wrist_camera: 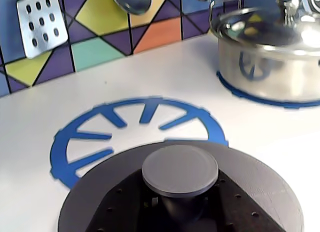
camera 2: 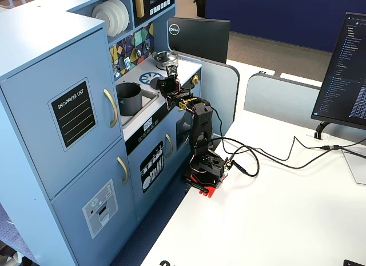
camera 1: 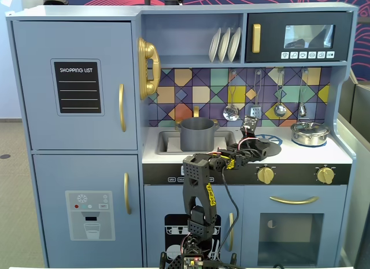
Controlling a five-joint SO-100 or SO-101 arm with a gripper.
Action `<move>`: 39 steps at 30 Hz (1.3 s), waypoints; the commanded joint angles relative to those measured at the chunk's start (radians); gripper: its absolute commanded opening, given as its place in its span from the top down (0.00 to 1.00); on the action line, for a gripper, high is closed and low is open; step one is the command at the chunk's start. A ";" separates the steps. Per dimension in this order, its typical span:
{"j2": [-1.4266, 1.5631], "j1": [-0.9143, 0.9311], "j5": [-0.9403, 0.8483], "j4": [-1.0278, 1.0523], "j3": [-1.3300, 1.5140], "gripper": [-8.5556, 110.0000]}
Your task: Take off the lid from the gray recipient and place it on the counter
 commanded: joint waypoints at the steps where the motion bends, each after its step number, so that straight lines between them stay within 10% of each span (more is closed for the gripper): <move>1: -0.034 -0.021 -0.006 -0.040 -0.055 0.93; 14: 0.132 0.023 0.002 -0.072 0.067 0.69; 23: 0.420 0.002 -0.005 0.063 0.084 0.71; 39: 1.164 -0.405 0.057 0.905 0.528 0.93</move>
